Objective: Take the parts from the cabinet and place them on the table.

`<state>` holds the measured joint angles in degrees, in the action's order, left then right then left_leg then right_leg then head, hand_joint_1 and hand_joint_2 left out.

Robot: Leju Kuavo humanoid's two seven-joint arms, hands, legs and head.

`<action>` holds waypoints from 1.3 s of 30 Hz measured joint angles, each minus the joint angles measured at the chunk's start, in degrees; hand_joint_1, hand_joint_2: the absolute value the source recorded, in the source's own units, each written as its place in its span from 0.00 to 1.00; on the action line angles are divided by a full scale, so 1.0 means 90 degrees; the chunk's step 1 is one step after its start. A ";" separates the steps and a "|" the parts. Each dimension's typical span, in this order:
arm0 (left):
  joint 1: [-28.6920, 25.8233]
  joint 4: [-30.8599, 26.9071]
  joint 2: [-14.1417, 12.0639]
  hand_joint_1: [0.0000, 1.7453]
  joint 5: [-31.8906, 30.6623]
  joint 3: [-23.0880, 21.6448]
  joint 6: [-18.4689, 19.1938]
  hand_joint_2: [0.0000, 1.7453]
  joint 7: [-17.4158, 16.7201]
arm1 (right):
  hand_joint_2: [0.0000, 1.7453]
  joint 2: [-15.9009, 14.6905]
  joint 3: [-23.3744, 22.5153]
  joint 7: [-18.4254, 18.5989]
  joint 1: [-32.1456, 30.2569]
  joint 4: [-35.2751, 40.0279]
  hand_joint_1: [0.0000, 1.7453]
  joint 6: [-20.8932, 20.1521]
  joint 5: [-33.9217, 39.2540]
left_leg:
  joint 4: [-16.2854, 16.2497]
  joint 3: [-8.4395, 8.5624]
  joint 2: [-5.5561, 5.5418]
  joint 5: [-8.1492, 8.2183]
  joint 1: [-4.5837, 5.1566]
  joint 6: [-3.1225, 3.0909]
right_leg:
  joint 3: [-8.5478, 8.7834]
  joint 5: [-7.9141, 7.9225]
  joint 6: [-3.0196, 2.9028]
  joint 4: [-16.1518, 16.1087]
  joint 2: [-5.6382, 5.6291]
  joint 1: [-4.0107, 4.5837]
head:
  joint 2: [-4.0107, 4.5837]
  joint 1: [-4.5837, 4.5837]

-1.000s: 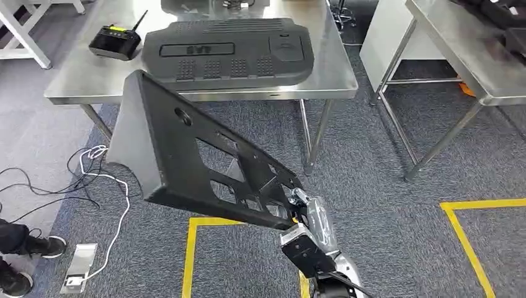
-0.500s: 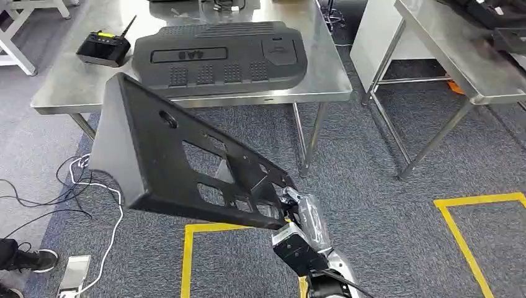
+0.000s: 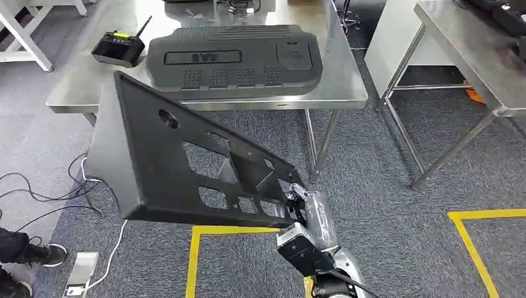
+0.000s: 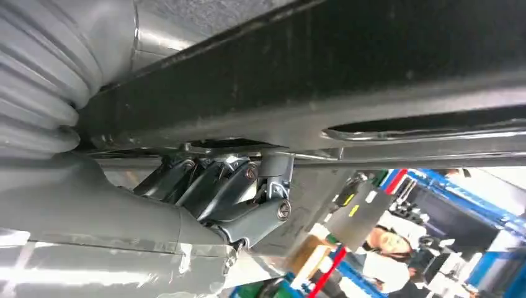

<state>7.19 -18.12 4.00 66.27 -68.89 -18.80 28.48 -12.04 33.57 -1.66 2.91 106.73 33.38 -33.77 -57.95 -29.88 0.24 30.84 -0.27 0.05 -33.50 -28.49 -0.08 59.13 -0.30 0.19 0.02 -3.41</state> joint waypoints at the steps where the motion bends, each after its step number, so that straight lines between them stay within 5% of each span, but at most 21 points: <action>1: 0.0015 0.0000 -0.0002 0.00 0.0000 0.0000 0.0000 1.00 -0.0002 | 1.00 0.0002 0.0002 0.0000 0.0000 0.0007 1.00 0.0000 -0.0002 | -0.0008 0.0036 0.0000 0.0049 0.0044 0.0047 | 0.0079 0.0019 -0.0029 -0.0099 -0.0003 -0.0085 | 0.0000 0.0010; 2: 0.0018 0.0000 -0.0002 0.00 0.0000 0.0000 0.0000 1.00 0.0000 | 1.00 0.0007 0.0002 -0.0002 0.0005 0.0012 1.00 0.0000 -0.0002 | -0.0143 0.0049 -0.0011 0.0123 0.0034 0.0073 | 0.0140 0.0022 -0.0046 -0.0143 0.0015 -0.0099 | 0.0000 0.0002; 3: 0.0028 0.0000 -0.0002 0.00 0.0000 0.0000 0.0000 1.00 0.0000 | 1.00 0.0010 0.0002 -0.0002 0.0027 0.0012 1.00 0.0000 -0.0005 | -0.0524 -0.0139 -0.0020 0.0324 0.0022 0.0097 | 0.0176 -0.0001 -0.0088 -0.0159 0.0034 -0.0113 | 0.0000 0.0100; 5: 0.0018 0.0000 -0.0005 0.00 0.0000 0.0000 0.0000 1.00 -0.0002 | 1.00 0.0012 0.0005 0.0000 0.0027 0.0012 1.00 0.0000 -0.0005 | -0.1573 -0.0725 -0.0017 0.0741 -0.0013 0.0150 | 0.0214 -0.0049 -0.0118 -0.0156 0.0043 -0.0109 | 0.0000 0.0182; 7: -0.0008 0.0000 -0.0007 0.00 -0.0005 0.0000 -0.0002 1.00 -0.0022 | 1.00 0.0012 0.0005 0.0000 0.0023 0.0012 1.00 -0.0012 -0.0027 | -0.2094 -0.1129 -0.0016 0.0733 -0.0033 0.0182 | 0.0264 -0.0098 -0.0115 -0.0154 0.0034 -0.0110 | 0.0000 0.0226; 8: -0.0008 0.0000 -0.0010 0.00 -0.0017 0.0000 -0.0002 1.00 -0.0027 | 1.00 0.0010 0.0005 0.0000 0.0023 0.0012 1.00 -0.0019 -0.0046 | -0.1877 -0.1098 -0.0016 0.0474 -0.0044 0.0185 | 0.0317 -0.0134 -0.0101 -0.0154 0.0023 -0.0113 | 0.0000 0.0245; 10: -0.0004 0.0000 -0.0019 0.00 -0.0036 0.0000 -0.0002 1.00 -0.0032 | 1.00 0.0012 0.0005 0.0007 0.0021 0.0012 1.00 -0.0019 -0.0078 | -0.0780 -0.0682 -0.0015 -0.0286 -0.0065 0.0181 | 0.0471 -0.0236 -0.0057 -0.0150 0.0009 -0.0123 | 0.0000 0.0281; 11: -0.0005 0.0000 -0.0022 0.00 -0.0044 0.0000 0.0000 1.00 -0.0041 | 1.00 0.0012 0.0005 0.0010 0.0020 0.0012 1.00 -0.0017 -0.0102 | -0.0307 -0.0547 -0.0016 -0.0481 -0.0076 0.0167 | 0.0513 -0.0293 -0.0024 -0.0149 0.0012 -0.0122 | 0.0000 0.0306; 13: 0.0011 0.0000 -0.0022 0.00 -0.0085 -0.0007 0.0012 1.00 -0.0073 | 1.00 0.0010 0.0000 0.0039 0.0012 0.0027 1.00 -0.0010 -0.0143 | -0.0166 -0.0482 -0.0025 -0.0323 -0.0051 0.0074 | 0.0461 -0.0330 0.0040 -0.0101 -0.0011 -0.0076 | 0.0000 0.0367; 17: 0.0014 0.0000 -0.0022 0.00 -0.0109 -0.0022 0.0032 1.00 -0.0112 | 1.00 0.0010 -0.0010 0.0095 -0.0014 0.0058 1.00 0.0000 -0.0204 | -0.0112 -0.0418 -0.0021 -0.0281 -0.0066 -0.0073 | 0.0513 -0.0442 0.0171 -0.0066 0.0007 -0.0103 | 0.0000 0.0279; 18: 0.0030 0.0000 -0.0024 0.00 -0.0111 -0.0022 0.0034 1.00 -0.0112 | 1.00 0.0010 -0.0015 0.0095 -0.0012 0.0073 1.00 0.0000 -0.0221 | -0.0095 -0.0381 -0.0017 -0.0257 -0.0066 -0.0117 | 0.0380 -0.0570 0.0189 0.0226 0.0007 -0.0105 | 0.0000 0.0229; 20: 0.0049 0.0000 -0.0024 0.00 -0.0112 -0.0027 0.0051 1.00 -0.0112 | 1.00 0.0010 -0.0015 0.0100 -0.0030 0.0080 1.00 0.0000 -0.0221 | -0.0094 -0.0334 -0.0007 -0.0208 -0.0053 -0.0177 | -0.0254 -0.1004 0.0225 0.1332 0.0007 -0.0106 | 0.0000 0.0141; 22: 0.0042 0.0000 -0.0024 0.00 -0.0112 -0.0029 0.0051 1.00 -0.0114 | 1.00 0.0007 -0.0017 0.0102 -0.0072 0.0080 1.00 -0.0002 -0.0221 | -0.0095 -0.0275 -0.0010 -0.0151 -0.0033 -0.0192 | -0.0737 -0.1058 0.0224 0.1993 0.0007 -0.0105 | 0.0000 0.0085; 24: 0.0041 0.0000 -0.0024 0.00 -0.0109 -0.0029 0.0051 1.00 -0.0114 | 1.00 0.0007 -0.0017 0.0104 -0.0081 0.0080 1.00 -0.0002 -0.0221 | -0.0095 -0.0151 -0.0027 -0.0073 -0.0020 -0.0182 | -0.0629 -0.0483 0.0170 0.1447 0.0007 -0.0102 | 0.0000 0.0024; 26: 0.0045 0.0000 -0.0024 0.00 -0.0109 -0.0029 0.0051 1.00 -0.0114 | 1.00 0.0007 -0.0017 0.0104 -0.0078 0.0080 1.00 -0.0007 -0.0221 | -0.0092 0.0005 -0.0036 0.0030 -0.0012 -0.0148 | -0.0195 0.0218 0.0082 0.0267 0.0009 -0.0078 | 0.0000 -0.0034; 27: 0.0056 0.0000 -0.0024 0.00 -0.0107 -0.0029 0.0051 1.00 -0.0114 | 1.00 0.0007 -0.0017 0.0107 -0.0079 0.0080 1.00 -0.0015 -0.0221 | -0.0070 0.0003 -0.0026 0.0061 0.0005 -0.0112 | -0.0130 0.0066 0.0077 0.0229 0.0010 -0.0033 | 0.0000 -0.0002; 30: 0.0052 0.0000 -0.0024 0.00 -0.0109 -0.0029 0.0056 1.00 -0.0117 | 1.00 0.0007 -0.0027 0.0112 -0.0081 0.0090 1.00 -0.0022 -0.0221 | -0.0030 0.0011 -0.0019 0.0086 -0.0024 -0.0008 | -0.0074 0.0001 0.0007 0.0057 0.0000 0.0019 | 0.0000 -0.0012; 33: 0.0067 0.0000 -0.0024 0.00 -0.0114 -0.0029 0.0061 1.00 -0.0119 | 1.00 0.0010 -0.0032 0.0112 -0.0095 0.0107 1.00 -0.0041 -0.0223 | -0.0279 0.0034 -0.0018 0.0240 0.0000 0.0122 | 0.0115 -0.0007 -0.0075 -0.0115 0.0011 -0.0073 | 0.0000 0.0032; 36: 0.0045 0.0000 -0.0027 0.00 -0.0114 -0.0032 0.0061 1.00 -0.0126 | 1.00 0.0010 -0.0034 0.0112 -0.0104 0.0107 1.00 -0.0058 -0.0221 | -0.1715 -0.0809 -0.0022 0.0794 -0.0031 0.0192 | 0.0205 -0.0102 -0.0143 -0.0114 0.0038 -0.0065 | 0.0000 0.0180; 37: 0.0030 0.0000 -0.0027 0.00 -0.0114 -0.0032 0.0061 1.00 -0.0126 | 1.00 0.0012 -0.0034 0.0112 -0.0111 0.0107 1.00 -0.0058 -0.0221 | -0.2044 -0.1064 -0.0021 0.0800 -0.0035 0.0203 | 0.0241 -0.0136 -0.0145 -0.0112 0.0034 -0.0064 | 0.0000 0.0189; 39: 0.0016 0.0000 -0.0027 0.00 -0.0114 -0.0032 0.0061 1.00 -0.0129 | 1.00 0.0012 -0.0036 0.0112 -0.0119 0.0107 1.00 -0.0063 -0.0221 | -0.1688 -0.1077 -0.0021 0.0295 -0.0043 0.0201 | 0.0373 -0.0230 -0.0128 -0.0112 0.0011 -0.0065 | 0.0000 0.0233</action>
<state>7.33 -18.12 3.76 65.24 -69.18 -18.25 27.32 -11.93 33.24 -0.66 1.84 107.69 32.81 -35.76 -73.14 -39.57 0.06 33.49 -0.65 1.86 -30.15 -30.56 -1.23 58.12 -0.20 -0.40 0.02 -1.31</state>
